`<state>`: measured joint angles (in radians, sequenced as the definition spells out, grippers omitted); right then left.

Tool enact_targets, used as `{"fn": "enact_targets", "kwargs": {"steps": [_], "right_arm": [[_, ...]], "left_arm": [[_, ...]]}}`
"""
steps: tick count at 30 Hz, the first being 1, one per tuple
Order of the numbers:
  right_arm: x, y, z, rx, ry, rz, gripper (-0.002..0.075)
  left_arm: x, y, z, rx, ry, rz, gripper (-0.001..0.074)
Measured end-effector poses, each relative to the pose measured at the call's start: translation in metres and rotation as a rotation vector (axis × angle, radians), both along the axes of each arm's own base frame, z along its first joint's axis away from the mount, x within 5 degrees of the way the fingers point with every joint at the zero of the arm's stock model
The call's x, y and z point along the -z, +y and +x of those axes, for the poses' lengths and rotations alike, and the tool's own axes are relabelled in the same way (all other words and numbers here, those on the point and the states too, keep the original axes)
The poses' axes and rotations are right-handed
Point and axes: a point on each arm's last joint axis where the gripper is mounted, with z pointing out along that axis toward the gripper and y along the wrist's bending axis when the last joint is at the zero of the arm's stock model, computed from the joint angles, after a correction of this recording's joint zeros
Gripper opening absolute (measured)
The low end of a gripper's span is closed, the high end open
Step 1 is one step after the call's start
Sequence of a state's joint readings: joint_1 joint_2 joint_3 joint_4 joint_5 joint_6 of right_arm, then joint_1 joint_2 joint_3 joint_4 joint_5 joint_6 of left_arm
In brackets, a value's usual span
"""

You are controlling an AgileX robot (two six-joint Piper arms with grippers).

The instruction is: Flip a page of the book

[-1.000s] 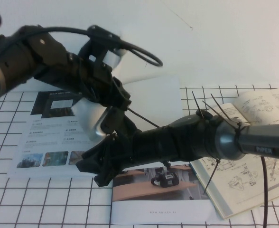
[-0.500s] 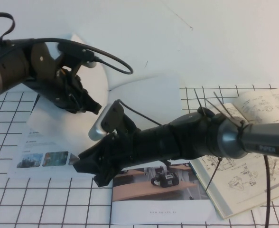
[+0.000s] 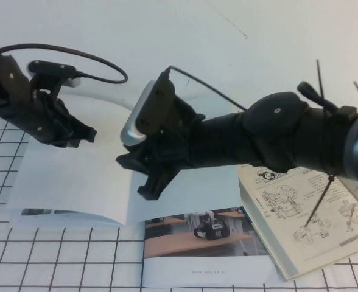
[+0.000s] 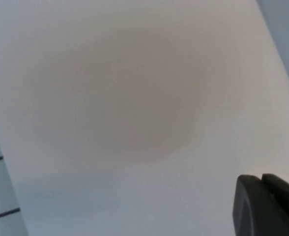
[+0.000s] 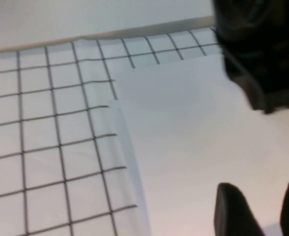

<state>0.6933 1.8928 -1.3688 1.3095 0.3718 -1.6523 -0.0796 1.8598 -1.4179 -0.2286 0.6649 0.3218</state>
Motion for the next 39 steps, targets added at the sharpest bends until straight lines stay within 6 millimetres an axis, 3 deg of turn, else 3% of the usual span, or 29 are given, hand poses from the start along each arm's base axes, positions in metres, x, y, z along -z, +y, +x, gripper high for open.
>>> {"fn": "enact_targets", "kwargs": {"steps": [6,10,17,21,25,31,39], "right_arm": [[-0.023,-0.038,-0.003,0.139,-0.095,-0.058,0.0226],[-0.032,-0.066,-0.014,0.23,-0.131,-0.064,0.0227],[-0.047,-0.106,-0.055,0.286,-0.224,-0.081,0.0227],[-0.061,-0.127,-0.078,0.31,-0.301,-0.068,0.0227],[-0.075,-0.148,-0.099,0.362,-0.375,-0.037,0.0227],[-0.082,-0.17,-0.126,0.389,-0.432,-0.001,0.0227],[-0.073,-0.198,-0.157,0.482,-0.402,0.085,0.0227]], "left_arm": [[0.022,0.021,-0.005,-0.082,0.049,-0.039,-0.0003],[0.038,0.025,-0.01,-0.102,0.072,-0.055,-0.0003],[0.068,0.022,-0.016,-0.09,0.13,-0.081,-0.0002],[0.066,0.023,-0.016,-0.094,0.118,-0.085,-0.0002],[0.048,0.022,-0.02,-0.088,0.074,-0.088,-0.0002],[-0.005,0.022,-0.036,-0.072,-0.04,-0.099,-0.0002],[-0.092,0.019,-0.087,-0.032,-0.221,-0.13,-0.0002]]}}
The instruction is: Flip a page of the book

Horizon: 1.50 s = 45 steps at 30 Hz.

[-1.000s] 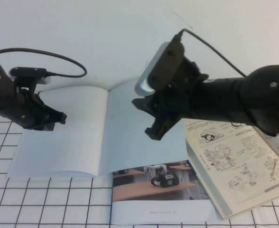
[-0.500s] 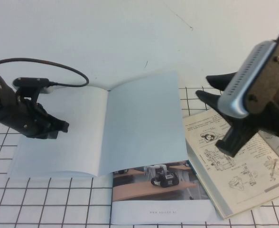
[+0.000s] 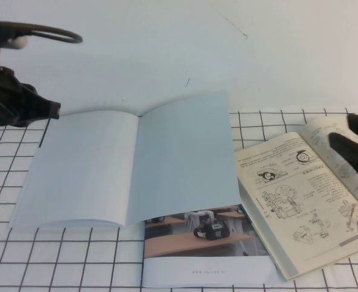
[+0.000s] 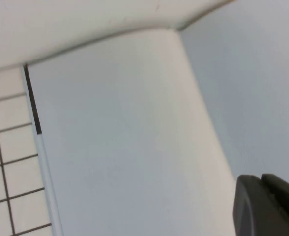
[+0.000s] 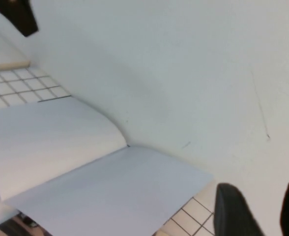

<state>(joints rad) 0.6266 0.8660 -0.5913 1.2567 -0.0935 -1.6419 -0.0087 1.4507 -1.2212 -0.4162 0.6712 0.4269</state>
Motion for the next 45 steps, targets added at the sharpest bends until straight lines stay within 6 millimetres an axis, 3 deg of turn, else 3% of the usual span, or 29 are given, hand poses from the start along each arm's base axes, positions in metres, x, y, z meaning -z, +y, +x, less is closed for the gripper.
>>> {"fn": "enact_targets", "kwargs": {"steps": [6,10,19,26,29,32,41,45], "right_arm": [[0.009,-0.032,-0.022,0.168,0.033,0.163,0.0227],[0.024,-0.044,-0.035,0.188,0.03,0.122,0.0227],[0.053,-0.051,-0.043,0.198,0.071,0.062,0.0226],[0.062,-0.051,-0.044,0.202,0.097,0.053,0.0226],[0.062,-0.051,-0.044,0.202,0.096,0.057,0.0226],[0.062,-0.051,-0.044,0.207,0.117,0.093,0.0225],[0.072,-0.044,-0.035,0.206,0.184,0.048,0.0221],[0.086,-0.037,-0.026,0.212,0.256,-0.021,0.0221]], "left_arm": [[-0.047,-0.002,-0.064,0.033,-0.107,-0.014,-0.0002],[-0.056,-0.004,-0.115,0.044,-0.177,-0.031,-0.0002],[-0.014,-0.007,-0.223,0.069,-0.262,-0.082,-0.0002],[0.021,-0.007,-0.281,0.081,-0.435,-0.085,-0.0002],[0.028,-0.003,-0.291,0.042,-0.57,-0.07,-0.0002],[0.039,0.002,-0.287,-0.013,-0.64,-0.052,-0.0002],[0.102,0.011,-0.261,-0.153,-0.595,-0.068,-0.0002],[0.103,0.013,-0.259,-0.187,-0.625,-0.09,-0.0002]]}}
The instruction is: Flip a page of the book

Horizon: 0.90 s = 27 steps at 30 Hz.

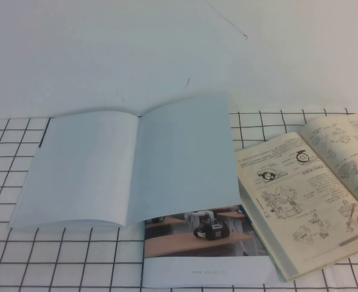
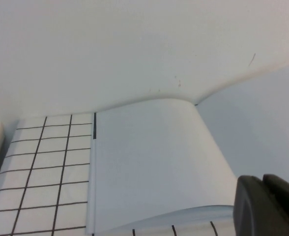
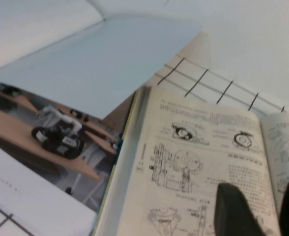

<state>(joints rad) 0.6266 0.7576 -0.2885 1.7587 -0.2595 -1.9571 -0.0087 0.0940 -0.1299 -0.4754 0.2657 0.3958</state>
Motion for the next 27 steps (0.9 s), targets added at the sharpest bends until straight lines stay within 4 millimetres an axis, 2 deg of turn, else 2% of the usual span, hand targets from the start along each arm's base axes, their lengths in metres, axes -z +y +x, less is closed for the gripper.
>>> {"fn": "enact_targets", "kwargs": {"steps": [6,11,19,27], "right_arm": [[0.019,0.009,0.01,-0.003,0.11,-0.058,0.0221],[0.018,0.009,0.01,-0.002,0.106,-0.053,0.022],[-0.009,-0.003,-0.006,0.0,-0.043,0.07,0.0219],[-0.041,-0.031,-0.036,0.046,-0.27,0.219,0.0219]], "left_arm": [[-0.002,0.0,0.0,-0.01,-0.007,-0.103,-0.0002],[-0.004,-0.001,0.001,-0.013,-0.014,-0.17,-0.0002],[-0.004,-0.001,0.0,-0.011,-0.015,-0.19,-0.0002],[0.006,-0.002,0.001,-0.009,0.02,-0.191,-0.0002]]}}
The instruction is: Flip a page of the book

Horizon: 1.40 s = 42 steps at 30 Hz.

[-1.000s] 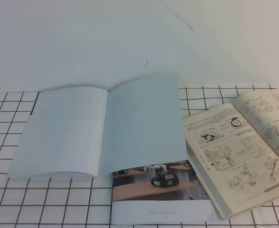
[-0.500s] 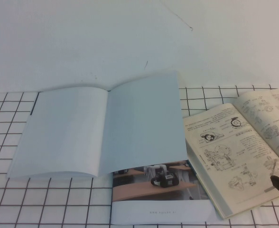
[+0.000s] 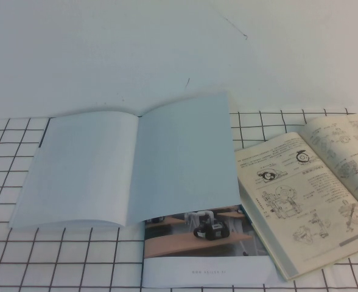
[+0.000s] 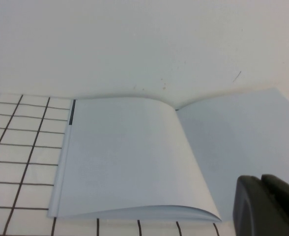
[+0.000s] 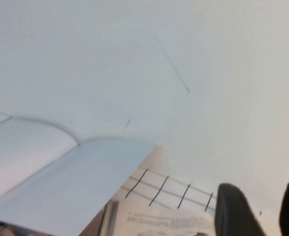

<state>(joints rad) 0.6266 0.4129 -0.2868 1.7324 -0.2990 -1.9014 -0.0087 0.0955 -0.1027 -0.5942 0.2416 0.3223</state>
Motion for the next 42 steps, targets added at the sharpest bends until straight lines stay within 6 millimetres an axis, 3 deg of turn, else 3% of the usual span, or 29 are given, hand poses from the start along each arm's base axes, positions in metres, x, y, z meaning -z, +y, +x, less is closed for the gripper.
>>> {"fn": "enact_targets", "kwargs": {"steps": [6,14,24,29,42], "right_arm": [[-0.012,-0.015,-0.018,0.02,-0.121,0.061,0.0218],[-0.012,-0.019,-0.02,0.04,-0.118,0.092,0.0218],[-0.012,-0.019,-0.02,0.044,-0.114,0.094,0.0218],[-0.011,-0.019,-0.02,0.043,-0.111,0.095,0.0218],[-0.01,-0.019,-0.019,0.045,-0.109,0.095,0.0218]], "left_arm": [[0.008,0.0,0.0,0.005,0.029,-0.001,-0.0002],[0.015,-0.003,-0.001,0.032,0.08,0.016,-0.0004],[0.028,0.007,-0.007,-0.014,0.03,0.371,-0.0003],[0.048,0.007,-0.007,0.007,0.107,0.369,-0.0004],[0.048,0.005,-0.007,0.004,0.116,0.285,-0.0003]]}}
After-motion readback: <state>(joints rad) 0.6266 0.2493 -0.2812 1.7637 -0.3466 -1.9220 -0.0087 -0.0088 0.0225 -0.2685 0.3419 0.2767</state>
